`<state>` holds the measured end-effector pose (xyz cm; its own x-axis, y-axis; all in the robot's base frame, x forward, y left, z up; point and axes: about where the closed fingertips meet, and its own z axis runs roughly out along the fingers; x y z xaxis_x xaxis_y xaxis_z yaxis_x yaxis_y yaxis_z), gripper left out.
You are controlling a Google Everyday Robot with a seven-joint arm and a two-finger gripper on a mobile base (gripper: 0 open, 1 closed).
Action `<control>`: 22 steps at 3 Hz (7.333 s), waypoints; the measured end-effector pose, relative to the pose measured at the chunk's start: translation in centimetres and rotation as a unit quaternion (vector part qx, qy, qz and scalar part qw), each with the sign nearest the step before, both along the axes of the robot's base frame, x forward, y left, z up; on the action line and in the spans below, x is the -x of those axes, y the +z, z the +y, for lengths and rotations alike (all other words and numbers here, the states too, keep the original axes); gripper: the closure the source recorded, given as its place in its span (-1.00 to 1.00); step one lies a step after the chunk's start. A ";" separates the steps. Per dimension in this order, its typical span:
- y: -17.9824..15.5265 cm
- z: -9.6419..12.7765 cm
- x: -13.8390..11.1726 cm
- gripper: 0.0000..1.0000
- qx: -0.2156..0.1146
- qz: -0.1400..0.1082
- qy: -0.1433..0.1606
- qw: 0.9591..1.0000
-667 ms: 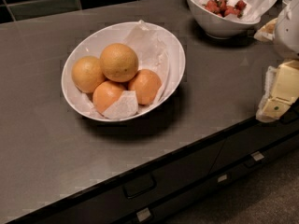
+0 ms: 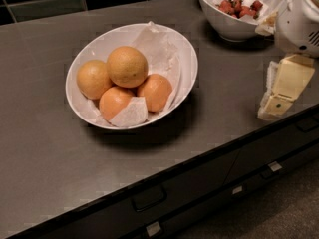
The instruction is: Pick orange from white bowl
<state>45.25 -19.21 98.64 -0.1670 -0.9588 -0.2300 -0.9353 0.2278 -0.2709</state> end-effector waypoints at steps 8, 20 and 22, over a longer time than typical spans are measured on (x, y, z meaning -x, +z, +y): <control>0.0 19.5 -5.4 -1.00 -0.193 0.005 0.185 0.964; -4.1 25.4 -8.8 -0.44 -0.118 -0.011 0.126 0.985; -4.1 25.4 -8.8 0.41 -0.118 -0.011 0.126 0.985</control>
Offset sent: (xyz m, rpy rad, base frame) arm 0.0129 0.0231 -0.0061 0.0404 0.0062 0.0476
